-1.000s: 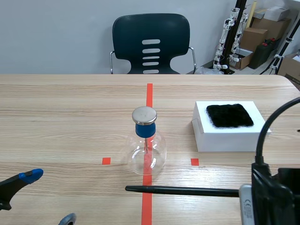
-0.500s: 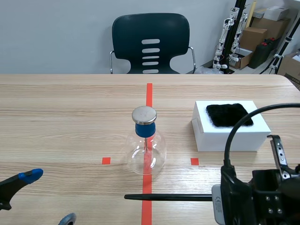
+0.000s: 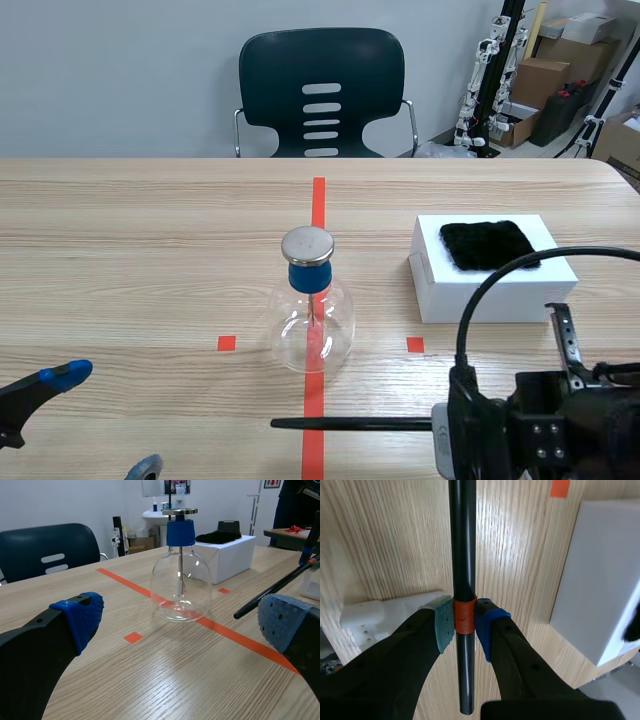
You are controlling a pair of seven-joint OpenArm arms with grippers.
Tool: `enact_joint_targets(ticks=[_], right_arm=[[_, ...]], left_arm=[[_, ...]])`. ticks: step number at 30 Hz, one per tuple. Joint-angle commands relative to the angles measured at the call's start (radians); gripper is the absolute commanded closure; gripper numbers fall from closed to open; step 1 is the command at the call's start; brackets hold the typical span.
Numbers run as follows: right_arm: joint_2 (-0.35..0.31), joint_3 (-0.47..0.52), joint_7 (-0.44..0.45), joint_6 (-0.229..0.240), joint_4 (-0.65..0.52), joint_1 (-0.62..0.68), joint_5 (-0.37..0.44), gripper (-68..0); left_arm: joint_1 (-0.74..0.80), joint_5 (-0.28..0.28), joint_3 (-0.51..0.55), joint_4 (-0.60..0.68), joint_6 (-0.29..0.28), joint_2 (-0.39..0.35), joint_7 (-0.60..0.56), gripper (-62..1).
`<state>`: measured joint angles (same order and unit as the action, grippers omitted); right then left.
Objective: Do the electroscope experiment. put the rod down on the box
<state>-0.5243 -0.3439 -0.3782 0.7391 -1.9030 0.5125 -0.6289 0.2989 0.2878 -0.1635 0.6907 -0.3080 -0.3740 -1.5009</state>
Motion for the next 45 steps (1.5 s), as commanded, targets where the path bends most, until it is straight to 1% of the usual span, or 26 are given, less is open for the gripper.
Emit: enact_joint_targets(ticks=[1,5,9,14,20,26,30,37,42,43,45], right_arm=[[-0.013,-0.015,0.01,0.006,-0.006,-0.011,-0.016,-1.3],[-0.013,-0.039,0.032,0.006,0.01,-0.017,-0.027,-1.3],[-0.013,-0.06,0.029,0.006,0.037,-0.017,-0.027,-1.3],[-0.013,-0.069,0.056,0.006,0.073,-0.031,-0.01,-1.3],[-0.013,-0.087,0.056,0.006,0.106,-0.063,-0.004,-1.3],[-0.013,-0.126,0.056,0.006,0.143,-0.094,-0.004,-1.3],[-0.012,-0.143,0.056,0.006,0.146,-0.1,-0.003,-1.3],[-0.012,-0.144,0.055,0.006,0.152,-0.1,-0.004,-1.3],[-0.013,-0.144,0.025,0.006,0.152,-0.1,-0.003,-1.3],[-0.013,-0.144,0.024,0.006,0.152,-0.1,-0.003,-1.5],[-0.013,-0.144,0.02,0.006,0.152,-0.1,-0.003,-4.6]], left_arm=[[-0.003,-0.006,0.005,0.013,-0.001,-0.006,-0.018,-62.3],[-0.003,-0.006,0.005,0.013,-0.001,-0.006,-0.018,-62.3],[-0.003,-0.006,0.005,0.013,-0.001,-0.006,-0.018,-62.3],[-0.003,-0.006,0.005,0.013,-0.001,-0.006,-0.018,-62.3],[-0.003,-0.006,0.005,0.013,-0.001,-0.006,-0.018,-62.3],[-0.003,-0.006,0.005,0.013,-0.001,-0.006,-0.018,-62.3],[-0.003,-0.006,0.005,0.013,-0.001,-0.006,-0.018,-62.3],[-0.003,-0.006,0.005,0.013,-0.001,-0.006,-0.018,-62.3],[-0.003,-0.006,0.005,0.013,-0.001,-0.006,-0.018,-62.3],[-0.003,-0.006,0.005,0.013,-0.001,-0.006,-0.018,-62.3],[-0.003,-0.006,0.005,0.013,-0.001,-0.006,-0.018,-62.3]])
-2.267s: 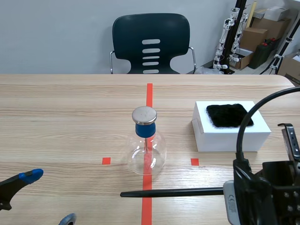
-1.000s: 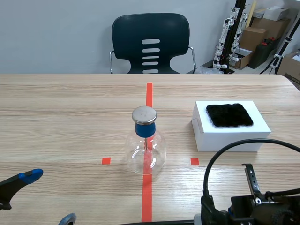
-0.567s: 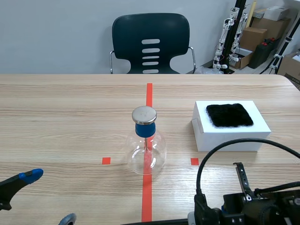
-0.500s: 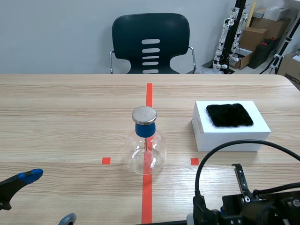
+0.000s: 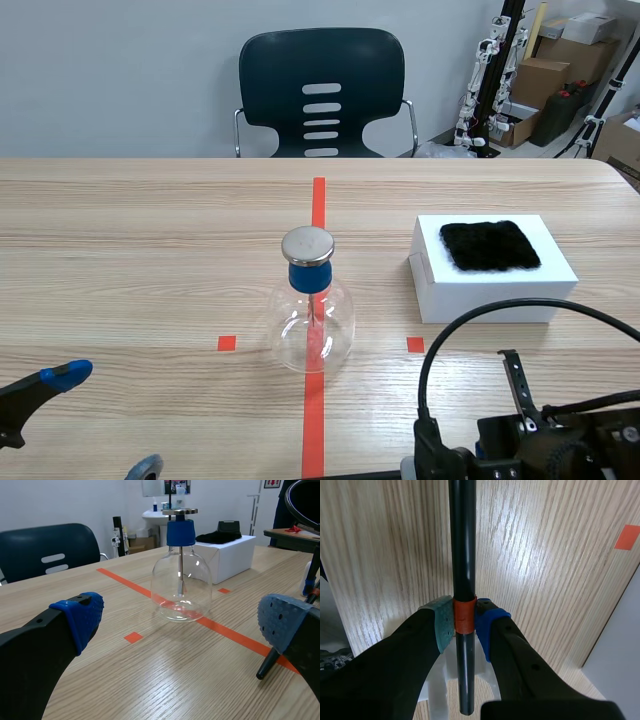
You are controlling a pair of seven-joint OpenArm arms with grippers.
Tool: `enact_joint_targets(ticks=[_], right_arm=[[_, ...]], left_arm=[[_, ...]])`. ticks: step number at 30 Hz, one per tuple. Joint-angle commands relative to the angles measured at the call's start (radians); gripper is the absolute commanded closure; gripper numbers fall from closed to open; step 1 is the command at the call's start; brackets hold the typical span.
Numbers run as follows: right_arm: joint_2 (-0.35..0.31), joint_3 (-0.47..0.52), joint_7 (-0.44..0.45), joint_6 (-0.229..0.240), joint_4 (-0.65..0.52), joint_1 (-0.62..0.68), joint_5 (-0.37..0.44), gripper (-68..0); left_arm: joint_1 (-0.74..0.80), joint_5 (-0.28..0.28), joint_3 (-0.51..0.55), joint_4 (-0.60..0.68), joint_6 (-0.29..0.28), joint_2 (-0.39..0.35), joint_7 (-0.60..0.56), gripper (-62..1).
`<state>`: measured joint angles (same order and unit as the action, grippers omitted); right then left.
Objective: Do the electroscope experiment. put the rod down on the box
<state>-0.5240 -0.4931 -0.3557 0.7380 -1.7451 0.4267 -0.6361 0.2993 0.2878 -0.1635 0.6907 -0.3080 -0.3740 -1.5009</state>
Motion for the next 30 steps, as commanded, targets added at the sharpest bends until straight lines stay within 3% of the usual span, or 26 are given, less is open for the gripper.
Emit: enact_joint_targets(ticks=[1,7,15,30], right_arm=[[-0.013,0.005,-0.001,0.008,-0.006,-0.014,0.004,-7.0],[-0.013,0.005,0.012,0.008,-0.006,-0.014,0.019,-36.1],[-0.013,0.005,0.01,0.008,-0.006,-0.014,0.018,-65.8],[-0.013,0.006,0.011,0.008,-0.006,-0.013,0.014,-67.9]], left_arm=[[-0.003,-0.006,0.005,0.013,-0.001,-0.006,-0.018,-62.3],[-0.003,-0.006,0.005,0.013,-0.001,-0.006,-0.018,-62.3],[-0.003,-0.006,0.005,0.013,-0.001,-0.006,-0.018,-62.3],[-0.003,-0.006,0.005,0.013,-0.001,-0.006,-0.018,-62.3]])
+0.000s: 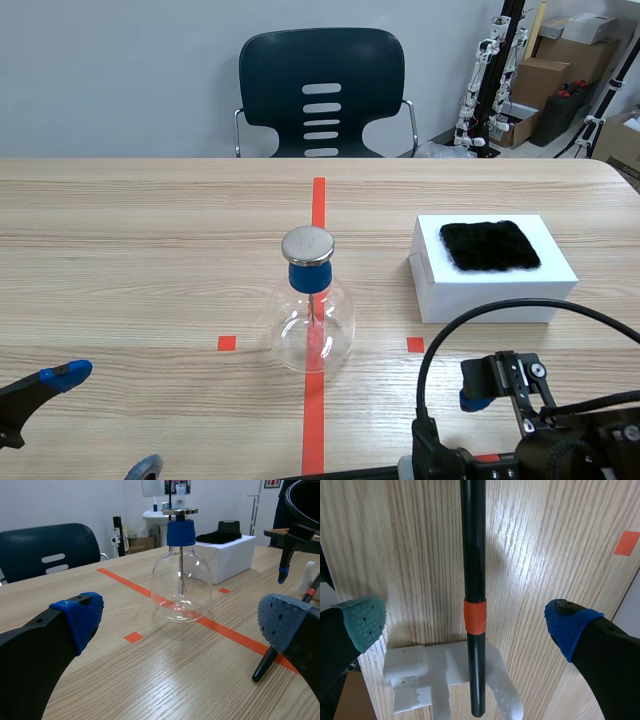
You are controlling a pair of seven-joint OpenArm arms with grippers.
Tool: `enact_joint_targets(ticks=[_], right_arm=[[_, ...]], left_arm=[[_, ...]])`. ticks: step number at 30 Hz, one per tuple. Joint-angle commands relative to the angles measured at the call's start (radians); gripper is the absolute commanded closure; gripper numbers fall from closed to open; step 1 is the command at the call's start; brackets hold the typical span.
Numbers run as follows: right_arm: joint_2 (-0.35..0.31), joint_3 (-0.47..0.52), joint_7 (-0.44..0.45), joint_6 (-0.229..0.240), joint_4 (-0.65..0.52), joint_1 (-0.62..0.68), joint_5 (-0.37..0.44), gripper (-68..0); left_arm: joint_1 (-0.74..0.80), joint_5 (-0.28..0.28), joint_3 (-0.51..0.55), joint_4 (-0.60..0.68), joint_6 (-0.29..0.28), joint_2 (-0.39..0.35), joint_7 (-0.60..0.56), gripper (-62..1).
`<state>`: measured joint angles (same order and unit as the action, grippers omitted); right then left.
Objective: Do the electroscope experiment. put the rod down on the box
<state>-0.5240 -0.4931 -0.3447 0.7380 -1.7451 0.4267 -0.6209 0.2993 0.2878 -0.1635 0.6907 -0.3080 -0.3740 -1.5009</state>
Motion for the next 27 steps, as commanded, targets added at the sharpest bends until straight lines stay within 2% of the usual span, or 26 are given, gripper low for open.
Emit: enact_joint_targets(ticks=[1,18,27], right_arm=[[-0.013,0.006,0.0,0.008,-0.006,-0.013,-0.001,-67.9],[-0.022,0.008,-0.001,0.008,-0.012,-0.005,0.0,-67.9],[-0.038,0.091,-0.008,0.008,-0.12,0.066,0.008,-67.9]], left_arm=[[-0.003,-0.006,0.005,0.013,-0.001,-0.006,-0.018,-62.3],[-0.003,-0.006,0.005,0.013,-0.001,-0.006,-0.018,-62.3],[-0.003,-0.006,0.005,0.013,-0.001,-0.006,-0.018,-62.3]])
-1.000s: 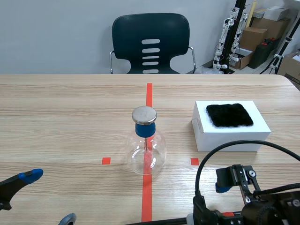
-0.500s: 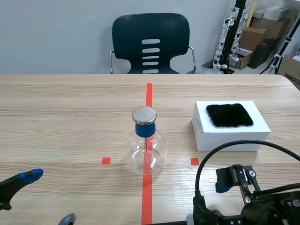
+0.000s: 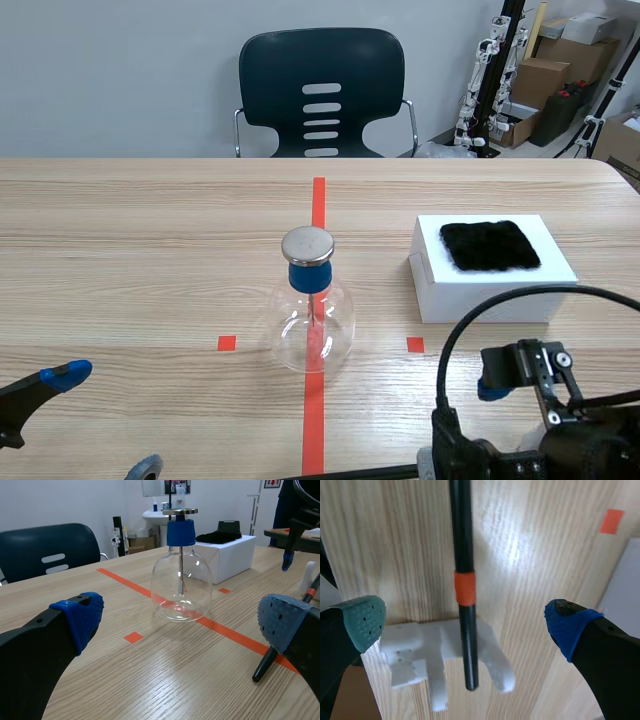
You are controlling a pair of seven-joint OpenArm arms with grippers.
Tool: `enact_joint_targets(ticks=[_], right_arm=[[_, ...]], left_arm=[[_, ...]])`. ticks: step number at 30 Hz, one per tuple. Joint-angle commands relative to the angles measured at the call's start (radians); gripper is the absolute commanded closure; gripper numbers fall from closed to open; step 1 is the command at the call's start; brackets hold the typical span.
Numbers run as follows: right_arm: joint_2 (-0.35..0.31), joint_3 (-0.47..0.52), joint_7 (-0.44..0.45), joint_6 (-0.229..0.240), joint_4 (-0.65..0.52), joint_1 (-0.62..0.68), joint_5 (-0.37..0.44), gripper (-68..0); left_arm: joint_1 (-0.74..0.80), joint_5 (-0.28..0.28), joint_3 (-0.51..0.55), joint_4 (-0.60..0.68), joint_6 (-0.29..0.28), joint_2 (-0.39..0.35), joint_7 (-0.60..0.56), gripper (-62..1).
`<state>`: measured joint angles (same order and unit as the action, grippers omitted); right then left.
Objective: Do the electroscope experiment. put the rod down on the box
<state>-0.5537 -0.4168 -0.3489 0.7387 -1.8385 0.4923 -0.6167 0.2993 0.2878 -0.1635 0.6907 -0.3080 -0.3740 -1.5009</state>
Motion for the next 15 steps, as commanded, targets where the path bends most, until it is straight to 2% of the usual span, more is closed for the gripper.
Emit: enact_joint_targets(ticks=[1,9,15], right_arm=[[-0.008,0.028,-0.003,0.007,-0.042,0.011,0.004,-67.9],[-0.008,0.103,-0.003,0.007,-0.13,0.084,0.022,-67.9],[-0.008,0.115,-0.003,0.007,-0.141,0.101,0.022,-67.9]], left_arm=[[-0.003,-0.006,0.005,0.013,-0.001,-0.006,-0.018,-62.3],[-0.003,-0.006,0.005,0.013,-0.001,-0.006,-0.018,-62.3],[-0.003,-0.006,0.005,0.013,-0.001,-0.006,-0.018,-62.3]])
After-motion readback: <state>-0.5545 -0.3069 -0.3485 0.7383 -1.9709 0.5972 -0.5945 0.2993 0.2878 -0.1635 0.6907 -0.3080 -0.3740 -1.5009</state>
